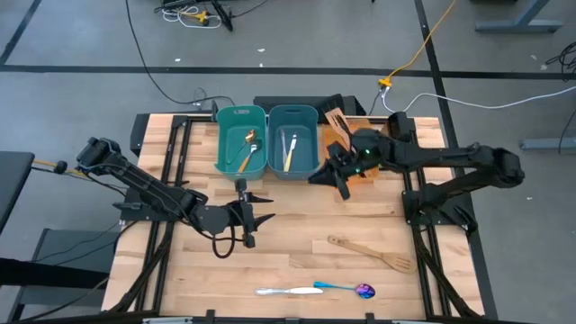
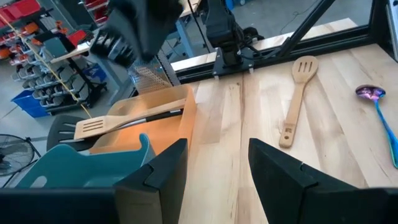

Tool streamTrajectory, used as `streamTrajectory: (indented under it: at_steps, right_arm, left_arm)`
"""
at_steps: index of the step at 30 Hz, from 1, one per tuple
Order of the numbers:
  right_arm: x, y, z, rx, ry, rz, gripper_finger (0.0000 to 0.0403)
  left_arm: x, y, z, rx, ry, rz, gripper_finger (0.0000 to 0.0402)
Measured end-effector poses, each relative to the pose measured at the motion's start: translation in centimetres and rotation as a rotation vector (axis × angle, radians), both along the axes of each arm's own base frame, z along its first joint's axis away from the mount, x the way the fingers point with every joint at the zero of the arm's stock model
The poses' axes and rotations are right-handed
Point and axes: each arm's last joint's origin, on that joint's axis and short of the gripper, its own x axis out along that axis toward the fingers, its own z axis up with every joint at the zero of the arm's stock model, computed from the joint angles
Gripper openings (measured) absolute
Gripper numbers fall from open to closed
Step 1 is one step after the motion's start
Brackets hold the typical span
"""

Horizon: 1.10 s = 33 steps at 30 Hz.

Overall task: Pick & Place Kitchen Items
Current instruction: Put the brown spatula into the orange bin

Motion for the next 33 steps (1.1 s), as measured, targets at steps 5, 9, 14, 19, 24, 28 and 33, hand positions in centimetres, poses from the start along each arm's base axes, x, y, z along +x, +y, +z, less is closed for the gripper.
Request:
streamTrajectory:
  at_steps: [5,9,14,19,24,28,33]
  right_arm:
    - [-0.8,2.7,0.3,-0.037,0.043,-0.005,0.004]
    - [-0.9,4.6,-0.1,-0.078,0.09,-0.025,0.0036]
    - [-1.4,6.8,-0.9,-0.124,0.178,-0.046,0.0033]
    - [-2.3,9.0,-1.8,-0.15,0.277,-0.08,0.0033]
    - [-3.5,11.4,-2.3,-0.175,0.339,-0.122,0.0033]
    - [-4.5,13.3,-2.6,-0.187,0.359,-0.145,0.0033]
    - [-5.9,15.7,-3.2,-0.175,0.404,-0.148,0.0033]
  left_arm:
    - [0.0,-0.1,0.0,-0.013,0.007,-0.037,0.0177]
    - [0.0,-0.1,0.0,-0.017,0.009,-0.048,0.0177]
    - [0.0,-0.1,0.0,-0.017,0.009,-0.048,0.0177]
    - [0.0,-0.1,0.0,-0.016,0.01,-0.048,0.0177]
    - [0.0,-0.1,0.0,-0.016,0.01,-0.048,0.0177]
    - [0.0,-0.1,0.0,-0.015,0.01,-0.048,0.0177]
    - [0.0,-0.1,0.0,-0.015,0.01,-0.048,0.0177]
